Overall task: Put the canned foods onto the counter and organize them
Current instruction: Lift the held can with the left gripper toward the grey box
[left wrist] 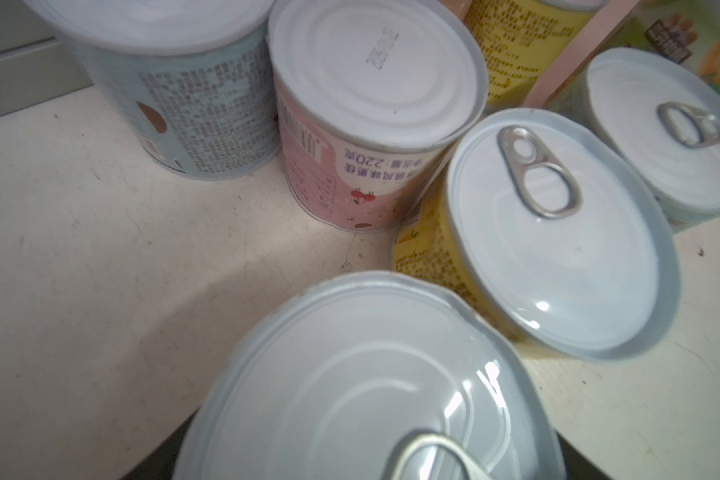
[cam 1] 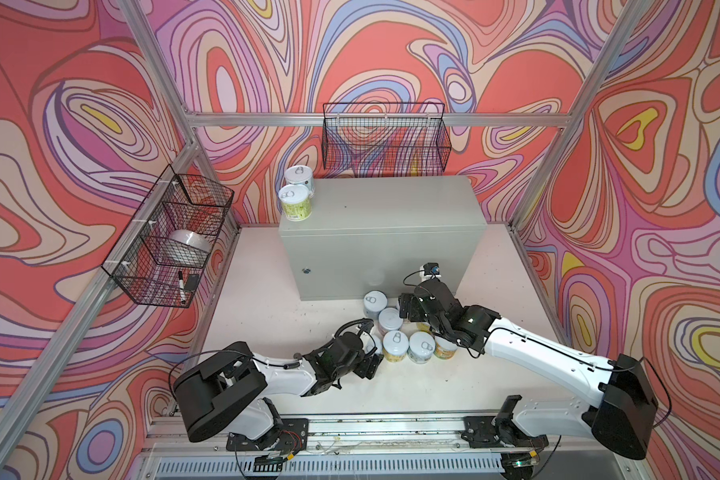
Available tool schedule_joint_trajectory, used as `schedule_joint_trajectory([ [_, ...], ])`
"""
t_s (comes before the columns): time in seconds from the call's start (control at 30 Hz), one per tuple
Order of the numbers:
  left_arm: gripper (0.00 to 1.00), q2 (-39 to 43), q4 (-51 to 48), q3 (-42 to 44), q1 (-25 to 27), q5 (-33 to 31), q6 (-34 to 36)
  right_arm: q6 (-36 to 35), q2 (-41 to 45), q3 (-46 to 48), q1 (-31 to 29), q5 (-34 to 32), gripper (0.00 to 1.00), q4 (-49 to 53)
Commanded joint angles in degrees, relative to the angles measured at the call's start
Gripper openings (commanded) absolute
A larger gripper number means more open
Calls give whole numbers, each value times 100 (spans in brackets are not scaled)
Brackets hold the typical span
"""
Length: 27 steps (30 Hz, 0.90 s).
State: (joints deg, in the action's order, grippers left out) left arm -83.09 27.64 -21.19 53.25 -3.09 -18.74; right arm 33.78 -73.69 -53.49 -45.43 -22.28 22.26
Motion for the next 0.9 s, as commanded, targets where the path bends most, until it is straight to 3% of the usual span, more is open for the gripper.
schedule_joint_trajectory([
  [0.0,82,-166,-199,-187,-67,-120,-129,21,-91,-73,10,56,95,-117],
  [0.2,66,-209,-213,-211,-268,84,-207,-25,-151,-91,14,62,95,-143],
  [0.6,0,299,-677,-271,-270,-270,-131,-73,-354,-160,9,128,95,-230],
  [0.87,0,1184,-1987,-769,-271,-511,-95,-146,-319,-309,10,98,95,-181],
])
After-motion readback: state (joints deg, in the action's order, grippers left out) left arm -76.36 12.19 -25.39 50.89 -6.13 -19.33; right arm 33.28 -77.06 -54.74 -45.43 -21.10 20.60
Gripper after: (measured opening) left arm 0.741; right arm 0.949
